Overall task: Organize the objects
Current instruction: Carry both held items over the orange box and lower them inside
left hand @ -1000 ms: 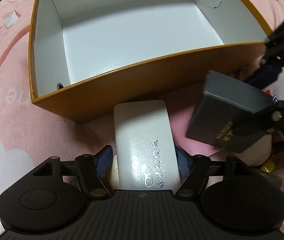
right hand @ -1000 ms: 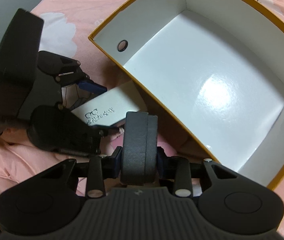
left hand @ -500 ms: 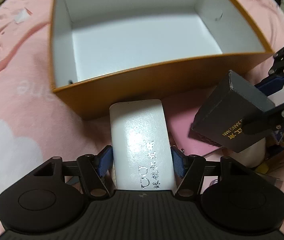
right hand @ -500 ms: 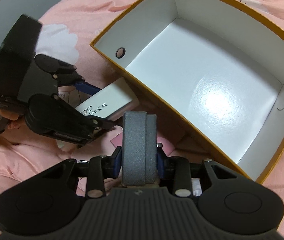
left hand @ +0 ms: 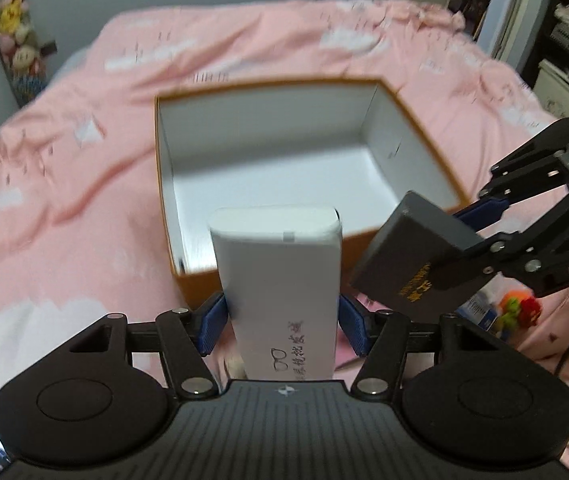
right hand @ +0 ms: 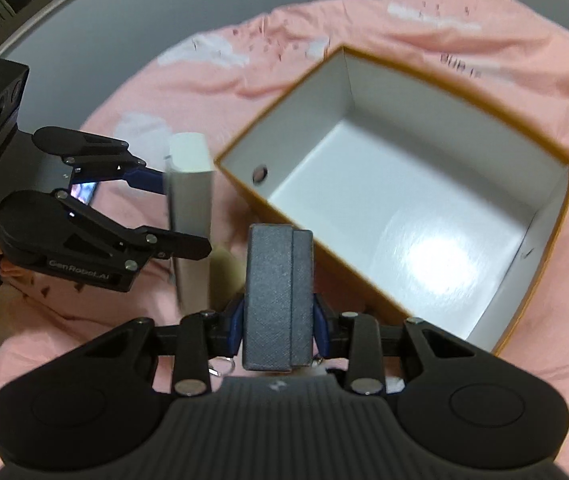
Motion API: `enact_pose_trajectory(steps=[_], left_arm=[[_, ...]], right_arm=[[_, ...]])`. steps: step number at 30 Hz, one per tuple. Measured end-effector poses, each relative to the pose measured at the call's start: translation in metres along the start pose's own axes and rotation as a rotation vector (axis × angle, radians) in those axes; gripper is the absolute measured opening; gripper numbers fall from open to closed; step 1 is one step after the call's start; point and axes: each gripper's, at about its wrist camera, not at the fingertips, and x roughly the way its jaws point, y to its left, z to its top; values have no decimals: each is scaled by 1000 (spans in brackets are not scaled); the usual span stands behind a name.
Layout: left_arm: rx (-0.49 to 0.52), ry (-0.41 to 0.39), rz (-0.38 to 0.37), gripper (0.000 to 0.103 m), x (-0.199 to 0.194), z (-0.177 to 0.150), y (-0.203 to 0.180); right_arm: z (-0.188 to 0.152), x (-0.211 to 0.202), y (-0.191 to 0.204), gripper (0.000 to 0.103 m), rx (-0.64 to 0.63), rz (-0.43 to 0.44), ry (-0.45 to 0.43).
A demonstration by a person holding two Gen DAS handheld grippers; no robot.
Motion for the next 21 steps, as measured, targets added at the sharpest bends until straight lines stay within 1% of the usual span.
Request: enact_pose_trajectory(steps=[6,10,12,15,17,21], left_arm=[[21,-77,-25,68,-9,39,3],[69,-142,-12,68,-22,67,-2],[80,-146,5,68,-17,81,-3],[62,-97,9,68,9,95,1],[45,-56,7,68,30,97,5],[39,43,29,68,66,95,8]], right_arm=[[20,-26,-3,36,-12,-42,-93],[38,-43,-16,36,13,-65,-168],[45,-47,-23,36,25,-73,-196],[55,-37,-37,36,54,-86,-205],[57,-26,-46,36,71,-91,-191],[55,-3,-61,36,82,-106,-156]])
